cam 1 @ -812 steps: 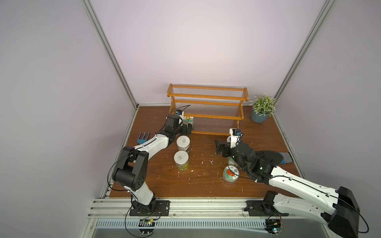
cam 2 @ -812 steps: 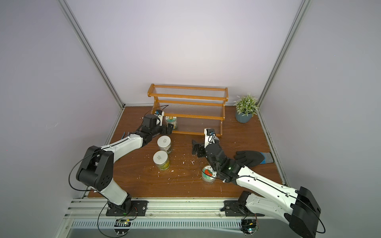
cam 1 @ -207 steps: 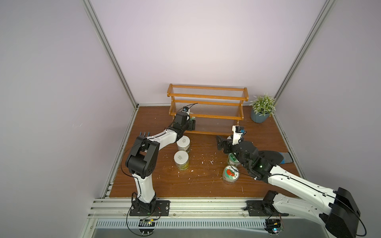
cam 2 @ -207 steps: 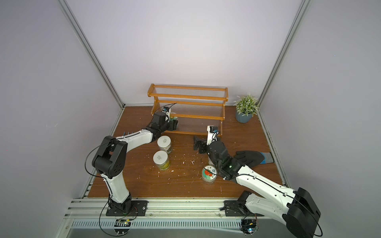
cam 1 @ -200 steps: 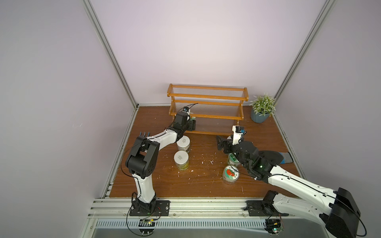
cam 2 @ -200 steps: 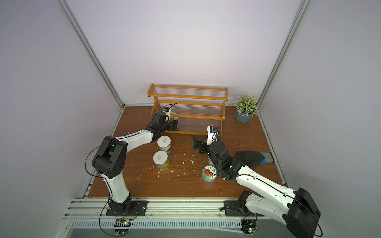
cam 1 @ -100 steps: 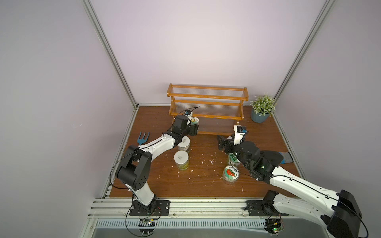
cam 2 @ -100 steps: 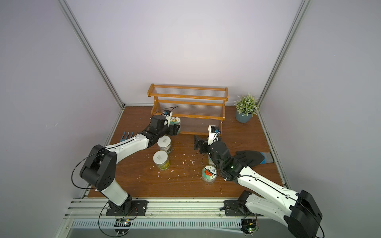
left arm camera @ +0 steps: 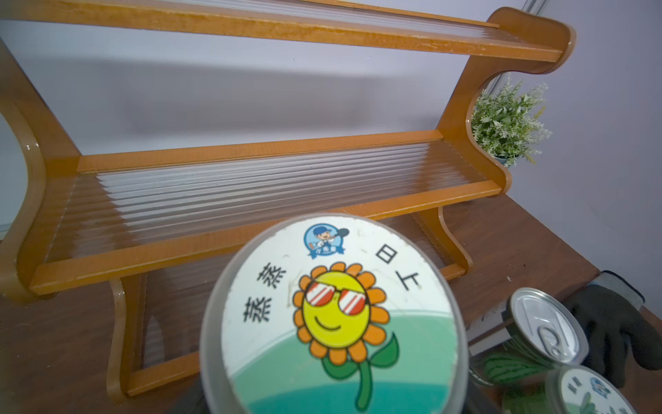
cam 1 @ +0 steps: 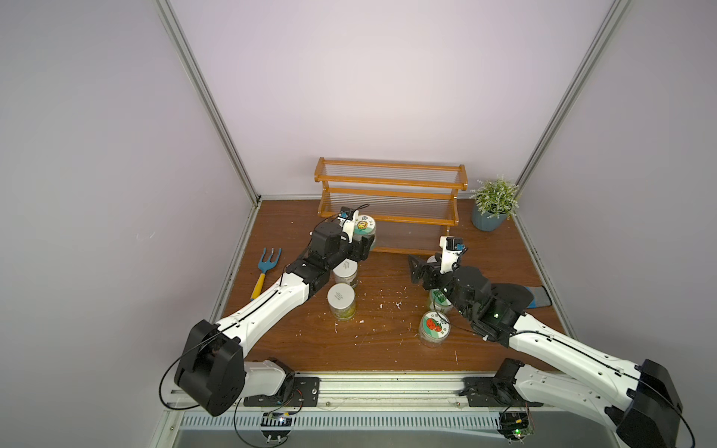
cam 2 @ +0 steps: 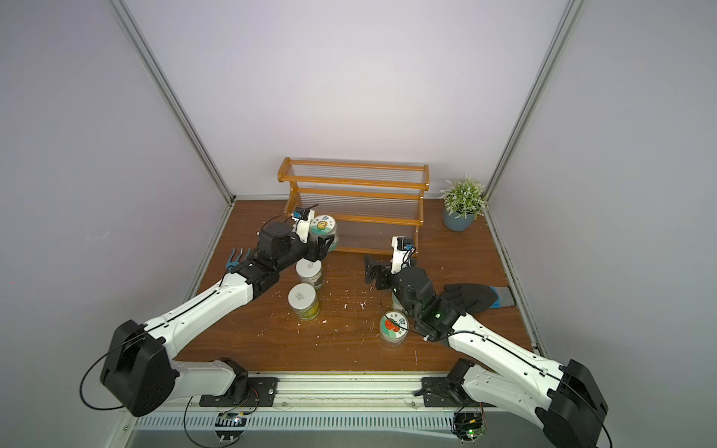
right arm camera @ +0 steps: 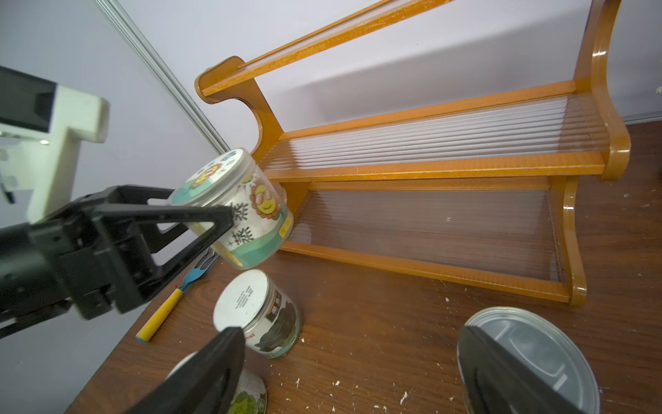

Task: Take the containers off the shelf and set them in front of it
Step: Place the container at the center of the board.

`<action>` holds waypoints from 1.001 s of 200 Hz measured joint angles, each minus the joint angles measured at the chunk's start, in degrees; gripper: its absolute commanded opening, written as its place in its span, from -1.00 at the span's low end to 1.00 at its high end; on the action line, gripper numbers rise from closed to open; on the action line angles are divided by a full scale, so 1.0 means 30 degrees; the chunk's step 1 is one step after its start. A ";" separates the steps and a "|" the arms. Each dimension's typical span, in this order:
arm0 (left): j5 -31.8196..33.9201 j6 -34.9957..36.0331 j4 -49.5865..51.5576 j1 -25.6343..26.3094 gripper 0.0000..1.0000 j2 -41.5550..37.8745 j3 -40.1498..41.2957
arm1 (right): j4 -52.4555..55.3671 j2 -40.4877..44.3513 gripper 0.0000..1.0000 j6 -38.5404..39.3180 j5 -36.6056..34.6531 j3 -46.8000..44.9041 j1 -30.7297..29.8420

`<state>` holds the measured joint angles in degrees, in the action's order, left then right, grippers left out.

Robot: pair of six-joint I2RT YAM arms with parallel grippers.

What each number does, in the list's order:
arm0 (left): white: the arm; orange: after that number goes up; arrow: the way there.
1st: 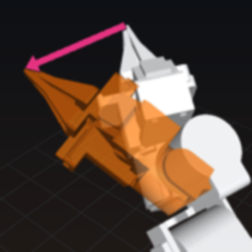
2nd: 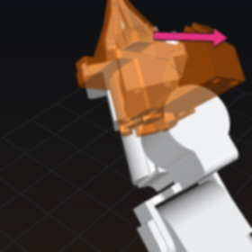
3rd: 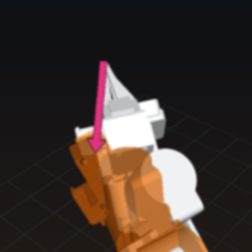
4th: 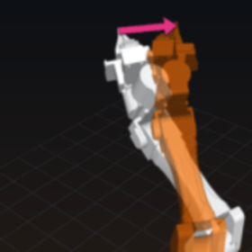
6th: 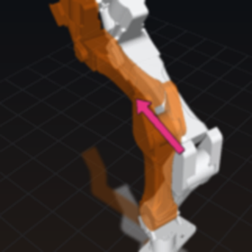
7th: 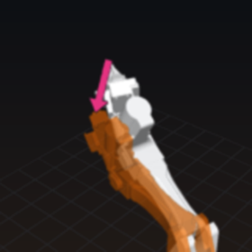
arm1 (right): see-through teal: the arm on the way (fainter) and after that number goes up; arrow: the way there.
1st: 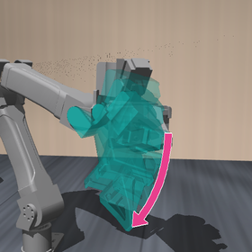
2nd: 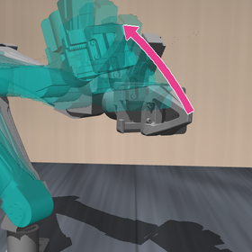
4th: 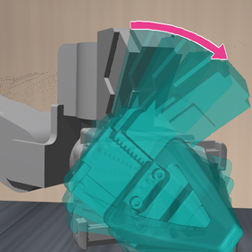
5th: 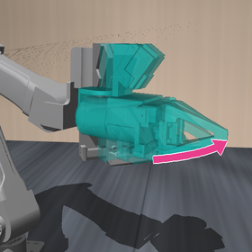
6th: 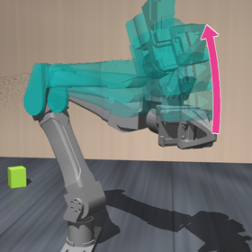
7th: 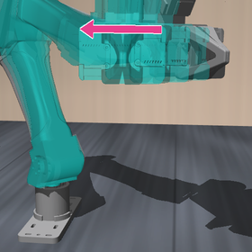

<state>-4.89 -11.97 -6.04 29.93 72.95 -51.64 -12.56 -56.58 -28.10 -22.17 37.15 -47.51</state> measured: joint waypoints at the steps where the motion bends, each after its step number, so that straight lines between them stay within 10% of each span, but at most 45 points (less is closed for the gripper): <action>1: 0.0015 0.0007 0.0015 0.0015 0.24 -0.0044 0.0036 | 0.0007 0.0000 0.99 0.0000 0.0000 0.0000 0.0000; 200: 0.4932 -0.3213 0.4801 0.9471 0.18 -1.0047 0.7861 | 0.1872 0.2331 0.99 0.0430 -0.0532 0.0000 0.0000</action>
<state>9.91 -21.61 8.36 58.35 42.81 -28.05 -6.94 -49.58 -26.81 -23.77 37.15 -47.51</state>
